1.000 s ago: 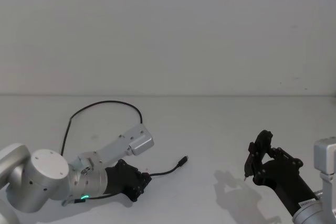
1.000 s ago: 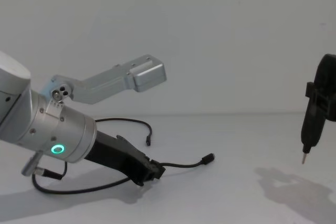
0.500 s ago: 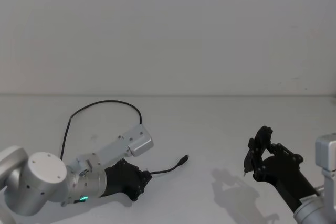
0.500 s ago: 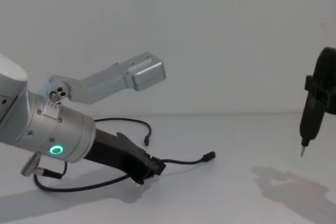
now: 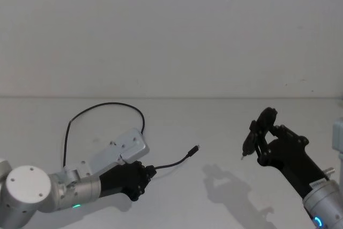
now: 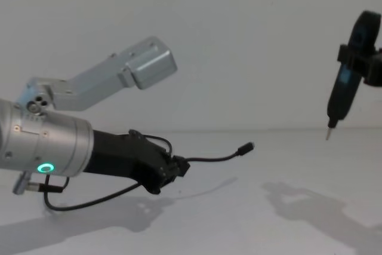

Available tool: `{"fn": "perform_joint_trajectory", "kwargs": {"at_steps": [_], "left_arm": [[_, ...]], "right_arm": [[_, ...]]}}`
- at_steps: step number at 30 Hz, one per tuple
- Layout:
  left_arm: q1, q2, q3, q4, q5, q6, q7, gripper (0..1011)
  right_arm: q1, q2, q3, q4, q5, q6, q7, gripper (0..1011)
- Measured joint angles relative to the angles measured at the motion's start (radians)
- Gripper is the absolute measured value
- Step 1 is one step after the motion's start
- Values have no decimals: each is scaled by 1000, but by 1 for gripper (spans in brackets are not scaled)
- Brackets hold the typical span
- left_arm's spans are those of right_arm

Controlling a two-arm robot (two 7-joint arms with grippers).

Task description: Pick up the data cable with the one hand.

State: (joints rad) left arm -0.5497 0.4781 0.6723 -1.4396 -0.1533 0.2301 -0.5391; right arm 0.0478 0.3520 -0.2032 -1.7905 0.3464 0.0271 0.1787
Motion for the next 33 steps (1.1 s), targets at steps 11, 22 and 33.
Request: {"fn": "perform_joint_trajectory", "kwargs": {"at_steps": [11,22,33], "left_arm": [[37,35,-27,-45,-4,-98,-1,42],[53,50,-39,-65,-8,-140,-1,41],[60,56,-43,-73,-9,-156,-2,42]], "right_arm": [[58,-16,4,30,65,1,66,263],[97,-25,-5,55,103,2,97,263],[128,-34,-19,88,128,-7,115,263]]}}
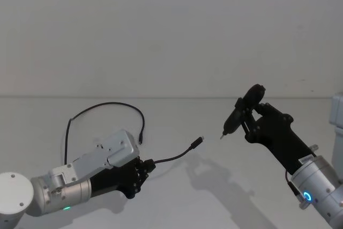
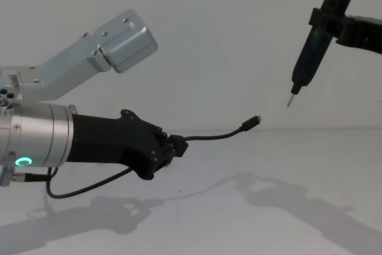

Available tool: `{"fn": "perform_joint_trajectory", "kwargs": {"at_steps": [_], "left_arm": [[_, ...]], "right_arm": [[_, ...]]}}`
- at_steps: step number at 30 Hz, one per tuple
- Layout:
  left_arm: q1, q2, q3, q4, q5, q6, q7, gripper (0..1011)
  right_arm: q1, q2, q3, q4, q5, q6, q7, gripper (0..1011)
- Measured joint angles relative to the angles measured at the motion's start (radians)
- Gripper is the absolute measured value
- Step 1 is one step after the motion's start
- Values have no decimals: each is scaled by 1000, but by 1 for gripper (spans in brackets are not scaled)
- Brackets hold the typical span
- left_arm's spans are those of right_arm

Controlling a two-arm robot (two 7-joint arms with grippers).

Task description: Pick up the data cable with the one hand.

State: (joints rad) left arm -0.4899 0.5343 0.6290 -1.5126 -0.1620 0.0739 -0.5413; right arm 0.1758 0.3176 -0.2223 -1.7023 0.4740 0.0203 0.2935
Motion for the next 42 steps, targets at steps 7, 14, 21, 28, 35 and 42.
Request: {"fn": "perform_joint_trajectory", "kwargs": {"at_steps": [7,14,21,28,35,42], "left_arm": [[2,2,-1,-2,-1,-5,0,42],[2,2,-2,-3,-1,-8,0,42],[3,3,-3,-4,-1,-9,0,42],[4,3,-3,-5,-1,-10,0,42],[4,4,-2,-5,-1,-11,0,41],[4,4,-2,-5,-1,-11,0,42]], "right_arm": [[24,-8,-12,27,16,-10,11,263],[43,-14,-20,51,29,-16,20,263],[65,-21,-31,78,45,-24,31,263],[80,-27,-39,105,61,-32,39,263],[96,-33,-46,134,77,-40,50,263],[113,-36,-52,167,91,-49,59,263]]}}
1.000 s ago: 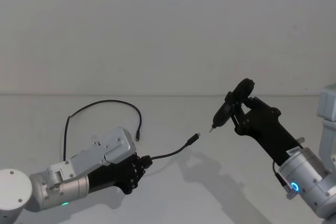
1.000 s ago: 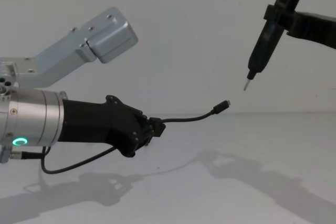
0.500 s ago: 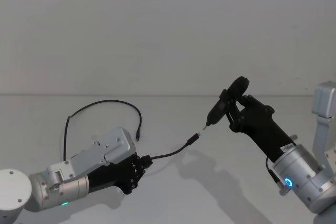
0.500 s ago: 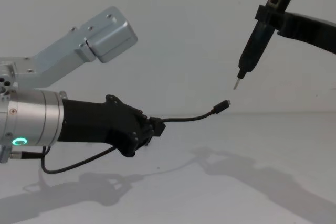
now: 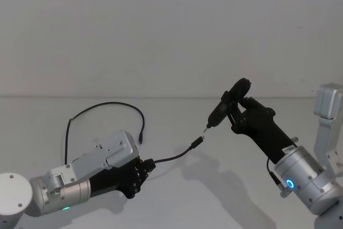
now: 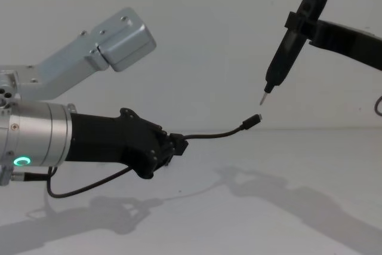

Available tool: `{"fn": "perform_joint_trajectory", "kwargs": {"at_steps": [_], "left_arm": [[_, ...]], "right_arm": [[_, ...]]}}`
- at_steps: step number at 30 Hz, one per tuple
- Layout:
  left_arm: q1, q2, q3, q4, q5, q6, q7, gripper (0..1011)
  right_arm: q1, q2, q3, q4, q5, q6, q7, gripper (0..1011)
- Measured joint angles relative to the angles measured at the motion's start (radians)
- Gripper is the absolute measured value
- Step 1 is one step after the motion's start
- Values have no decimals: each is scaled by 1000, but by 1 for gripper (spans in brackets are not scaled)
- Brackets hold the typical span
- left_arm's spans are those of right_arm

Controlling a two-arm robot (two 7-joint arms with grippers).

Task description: Pick up the data cable with the one hand.

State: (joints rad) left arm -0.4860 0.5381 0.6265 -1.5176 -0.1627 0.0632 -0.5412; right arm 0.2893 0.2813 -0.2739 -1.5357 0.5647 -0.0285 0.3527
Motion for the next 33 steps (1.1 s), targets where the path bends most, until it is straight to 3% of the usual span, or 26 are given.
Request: {"fn": "perform_joint_trajectory", "kwargs": {"at_steps": [13,33], "left_arm": [[0,0,0,0,0,0,0,41],[0,0,0,0,0,0,0,42]], "right_arm": [[24,-5,-7,54,17,-12,5,263],[32,-8,-10,81,27,-15,5,263]]}}
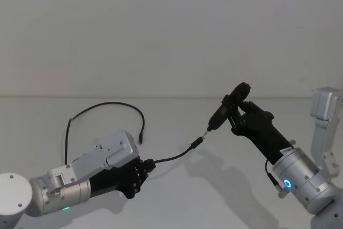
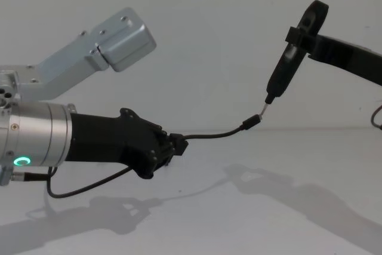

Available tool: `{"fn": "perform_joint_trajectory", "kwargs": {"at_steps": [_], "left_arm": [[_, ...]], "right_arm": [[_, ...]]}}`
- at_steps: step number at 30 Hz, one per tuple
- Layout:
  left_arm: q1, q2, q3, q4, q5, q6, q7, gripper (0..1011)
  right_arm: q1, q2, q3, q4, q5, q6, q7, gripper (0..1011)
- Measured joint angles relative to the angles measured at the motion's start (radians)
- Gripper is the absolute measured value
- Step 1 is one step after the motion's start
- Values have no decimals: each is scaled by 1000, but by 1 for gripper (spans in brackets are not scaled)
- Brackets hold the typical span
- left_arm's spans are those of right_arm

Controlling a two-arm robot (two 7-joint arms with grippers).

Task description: Pick up the data cable with the one hand.

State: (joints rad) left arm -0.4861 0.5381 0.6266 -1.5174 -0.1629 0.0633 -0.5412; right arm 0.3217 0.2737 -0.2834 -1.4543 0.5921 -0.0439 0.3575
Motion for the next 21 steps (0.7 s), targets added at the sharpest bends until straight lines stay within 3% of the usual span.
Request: {"fn": "perform_joint_trajectory", "kwargs": {"at_steps": [21], "left_arm": [[0,0,0,0,0,0,0,41]], "right_arm": [[-12,5,2,-13,14,1,-1,263]]}}
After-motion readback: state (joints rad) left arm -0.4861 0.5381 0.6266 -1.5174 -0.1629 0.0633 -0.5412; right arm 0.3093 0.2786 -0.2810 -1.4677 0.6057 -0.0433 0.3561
